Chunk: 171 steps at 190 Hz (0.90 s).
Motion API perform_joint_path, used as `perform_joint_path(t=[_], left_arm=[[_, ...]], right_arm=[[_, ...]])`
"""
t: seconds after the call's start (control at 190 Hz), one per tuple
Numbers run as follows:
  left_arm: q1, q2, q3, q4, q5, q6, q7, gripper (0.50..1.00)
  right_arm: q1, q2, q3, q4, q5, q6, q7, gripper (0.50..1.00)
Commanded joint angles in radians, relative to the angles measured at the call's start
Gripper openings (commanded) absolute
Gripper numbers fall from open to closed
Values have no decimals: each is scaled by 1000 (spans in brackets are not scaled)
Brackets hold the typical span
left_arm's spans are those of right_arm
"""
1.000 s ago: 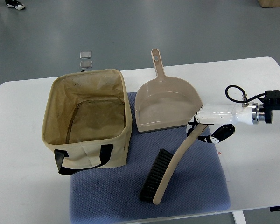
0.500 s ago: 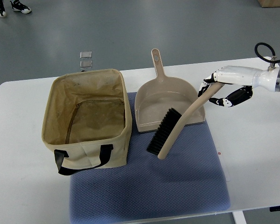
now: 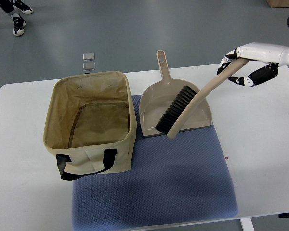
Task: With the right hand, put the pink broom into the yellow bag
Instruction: 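Lift the brush with the right hand, raising it above the dustpan, then swing the brush over the fabric bag and lower it inside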
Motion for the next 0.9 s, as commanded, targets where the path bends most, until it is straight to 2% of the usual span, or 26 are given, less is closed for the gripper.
perform_joint_path(t=[0.0, 0.163, 0.41, 0.658, 0.894], left_arm=[[0, 0, 0, 0, 0, 0, 0, 1000], [0, 0, 0, 0, 0, 0, 0, 1000], [0, 0, 0, 0, 0, 0, 0, 1000], [0, 0, 0, 0, 0, 0, 0, 1000], [0, 0, 0, 0, 0, 0, 0, 1000]], right_arm=[[40, -7, 48, -33, 17, 54, 0, 500], [77, -5, 154, -112, 17, 164, 0, 500], [146, 33, 165, -136, 20, 178, 0, 500], [184, 228, 166, -215, 17, 175, -25, 500], [195, 450, 165, -359, 15, 164, -39, 500]])
